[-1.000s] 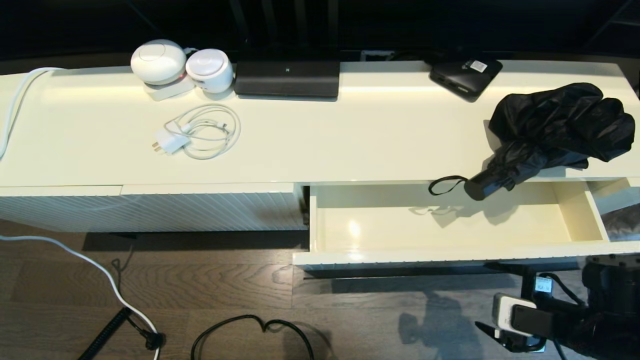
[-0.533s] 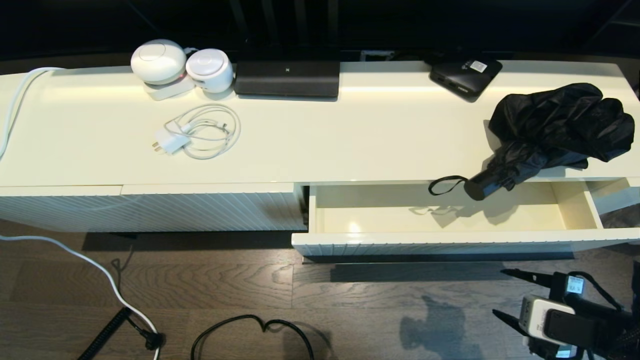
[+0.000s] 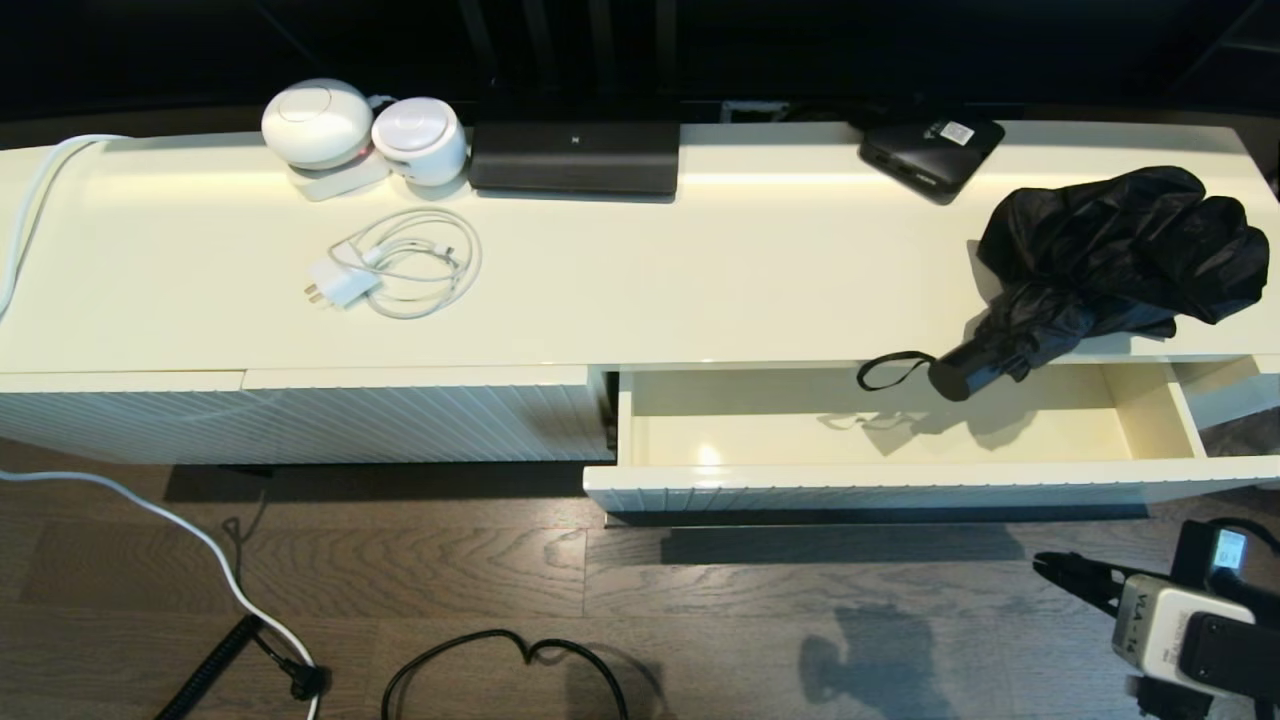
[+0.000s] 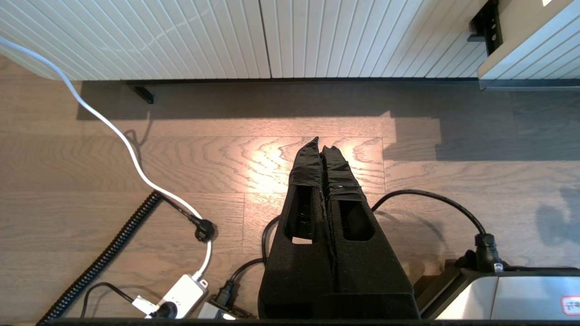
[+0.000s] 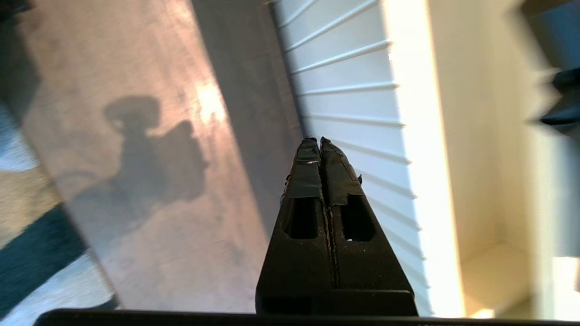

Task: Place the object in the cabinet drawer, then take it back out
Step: Open the drawer

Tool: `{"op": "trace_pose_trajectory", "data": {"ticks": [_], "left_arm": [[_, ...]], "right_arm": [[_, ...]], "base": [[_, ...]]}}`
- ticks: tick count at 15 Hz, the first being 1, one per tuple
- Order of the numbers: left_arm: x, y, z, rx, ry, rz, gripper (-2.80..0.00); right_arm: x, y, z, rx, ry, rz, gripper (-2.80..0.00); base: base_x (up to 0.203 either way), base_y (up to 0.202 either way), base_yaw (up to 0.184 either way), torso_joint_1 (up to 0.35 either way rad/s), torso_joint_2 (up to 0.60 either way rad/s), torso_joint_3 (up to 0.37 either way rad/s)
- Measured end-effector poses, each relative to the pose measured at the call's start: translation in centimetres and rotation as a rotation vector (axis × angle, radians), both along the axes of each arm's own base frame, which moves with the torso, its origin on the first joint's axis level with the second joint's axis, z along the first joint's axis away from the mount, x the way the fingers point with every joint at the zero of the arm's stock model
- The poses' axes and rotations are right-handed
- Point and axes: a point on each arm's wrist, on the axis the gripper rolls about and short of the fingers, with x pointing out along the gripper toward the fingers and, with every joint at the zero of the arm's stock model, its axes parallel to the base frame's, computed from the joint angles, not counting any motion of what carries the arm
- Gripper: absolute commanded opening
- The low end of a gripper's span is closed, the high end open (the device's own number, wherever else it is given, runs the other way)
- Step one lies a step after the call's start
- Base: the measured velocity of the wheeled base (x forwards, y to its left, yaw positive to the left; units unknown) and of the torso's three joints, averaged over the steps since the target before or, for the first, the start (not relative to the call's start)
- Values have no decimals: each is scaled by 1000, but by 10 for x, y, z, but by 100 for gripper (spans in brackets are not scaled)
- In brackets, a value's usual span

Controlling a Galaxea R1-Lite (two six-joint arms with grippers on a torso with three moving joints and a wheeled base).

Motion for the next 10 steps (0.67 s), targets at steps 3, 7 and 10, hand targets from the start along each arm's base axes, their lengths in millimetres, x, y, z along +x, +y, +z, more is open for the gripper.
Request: {"op": "trace_pose_trajectory", "data": {"ticks": [3, 7, 10], "left_arm": [[0, 0, 0, 1, 0, 0, -280], [0, 0, 0, 1, 0, 0, -280], [0, 0, 0, 0, 0, 0, -280]], "right_arm": [[3, 2, 21, 11, -65, 6, -280], [21, 10, 38, 23, -96, 27, -280], [41, 14, 41, 21, -86, 25, -280]], "base": [[0, 0, 0, 0, 0, 0], [0, 0, 0, 0, 0, 0], [0, 0, 0, 0, 0, 0]]}}
